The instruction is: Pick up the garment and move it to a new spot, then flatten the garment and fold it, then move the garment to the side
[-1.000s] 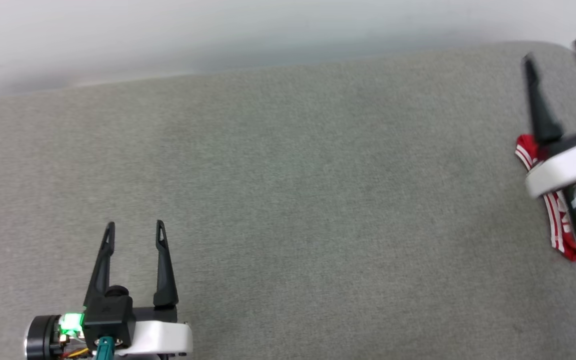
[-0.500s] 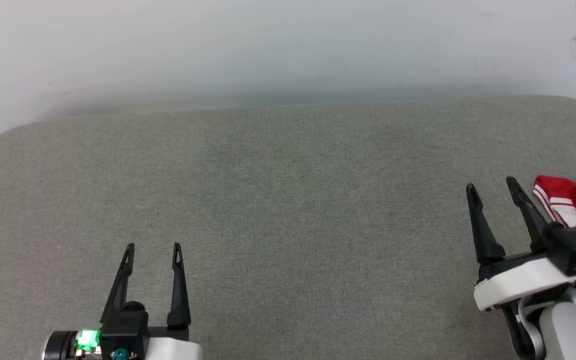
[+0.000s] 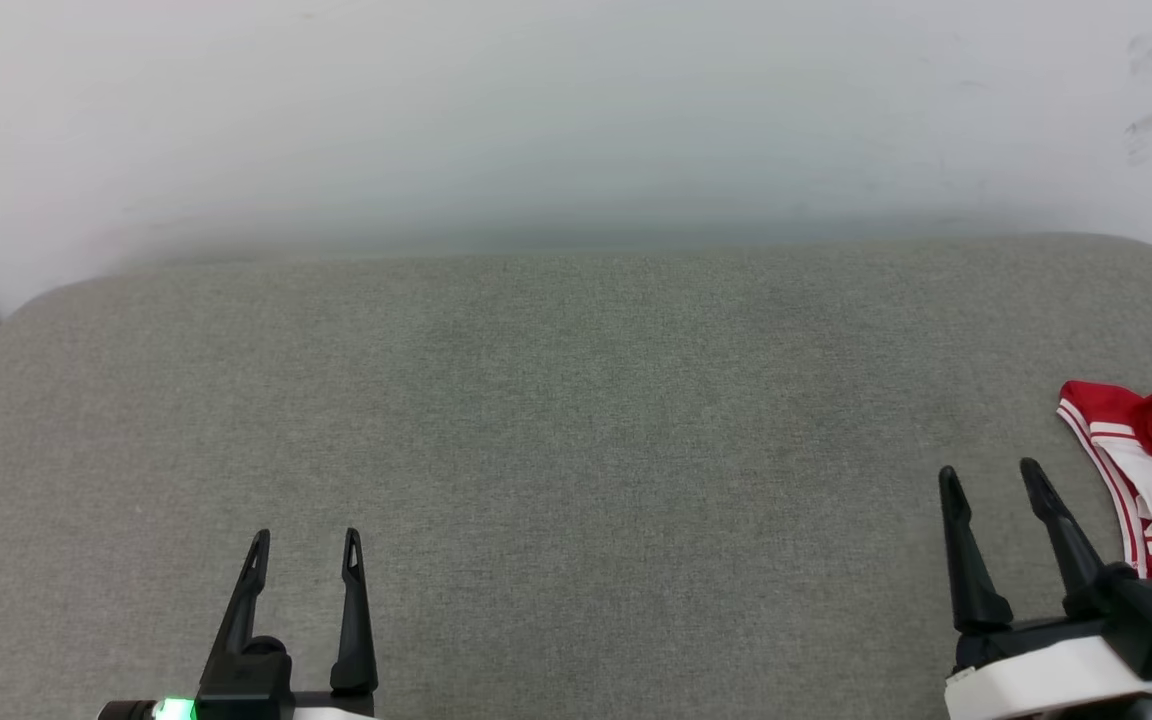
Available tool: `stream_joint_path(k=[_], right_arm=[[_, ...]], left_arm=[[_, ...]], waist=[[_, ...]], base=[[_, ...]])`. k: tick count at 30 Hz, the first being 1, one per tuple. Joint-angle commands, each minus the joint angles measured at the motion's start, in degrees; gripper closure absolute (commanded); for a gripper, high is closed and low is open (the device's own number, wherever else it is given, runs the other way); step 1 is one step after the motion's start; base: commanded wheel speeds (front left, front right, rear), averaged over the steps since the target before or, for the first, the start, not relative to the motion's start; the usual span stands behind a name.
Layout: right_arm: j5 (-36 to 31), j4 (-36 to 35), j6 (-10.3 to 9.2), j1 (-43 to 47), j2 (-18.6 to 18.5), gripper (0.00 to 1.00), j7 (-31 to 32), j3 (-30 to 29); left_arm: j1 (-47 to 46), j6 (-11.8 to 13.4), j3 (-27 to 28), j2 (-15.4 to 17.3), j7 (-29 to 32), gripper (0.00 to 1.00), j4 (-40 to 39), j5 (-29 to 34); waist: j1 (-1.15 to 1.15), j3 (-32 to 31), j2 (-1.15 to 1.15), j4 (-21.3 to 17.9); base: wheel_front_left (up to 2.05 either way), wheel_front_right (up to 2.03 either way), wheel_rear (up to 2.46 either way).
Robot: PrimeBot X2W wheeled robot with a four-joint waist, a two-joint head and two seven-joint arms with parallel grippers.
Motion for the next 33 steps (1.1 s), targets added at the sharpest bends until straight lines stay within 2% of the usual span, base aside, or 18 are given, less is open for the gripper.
stream_joint_path(k=[1,9,19,20,24,33], right_arm=[[-0.78,-1.50,-0.05,1.55,0.61,0.00,-0.07,-0.83],[-0.80,-5.01,-0.05,5.72,1.69,0.00,-0.07,-3.24],[0.13,-6.00,-0.05,6.94,1.76,0.00,-0.07,-3.22],[0.24,-5.74,0.00,6.33,1.52,1.00,0.00,-3.22],[1.33,-3.97,0.00,6.60,1.53,1.00,0.16,-2.99],[12.47,-2.38,0.00,4.85,0.91,1.00,2.26,-2.65]], left_arm=[[0.65,-0.53,0.17,-0.21,-0.12,0.00,0.20,-0.22],[1.25,-1.37,0.89,-0.54,-0.12,0.00,0.60,-0.48],[1.39,-3.10,2.24,-1.14,-0.12,0.00,0.39,-1.54],[0.96,-3.23,2.10,-1.14,0.01,1.00,0.52,-1.56],[1.49,-3.33,1.74,-1.37,0.27,1.00,2.07,-2.54],[-0.39,-4.88,2.40,-0.89,2.24,1.00,3.52,-14.40]], waist=[[0.01,-0.20,0.00,0.16],[0.01,-0.50,0.00,0.28],[0.01,-0.39,0.00,0.13],[0.01,-0.39,0.00,0.12],[0.01,-0.38,0.00,0.11],[0.01,-0.30,0.00,0.04]], base=[[0.00,0.00,0.00],[0.00,0.00,0.00],[0.00,0.00,0.00],[0.00,0.00,0.00],[0.00,0.00,0.00],[0.00,0.00,0.00]])
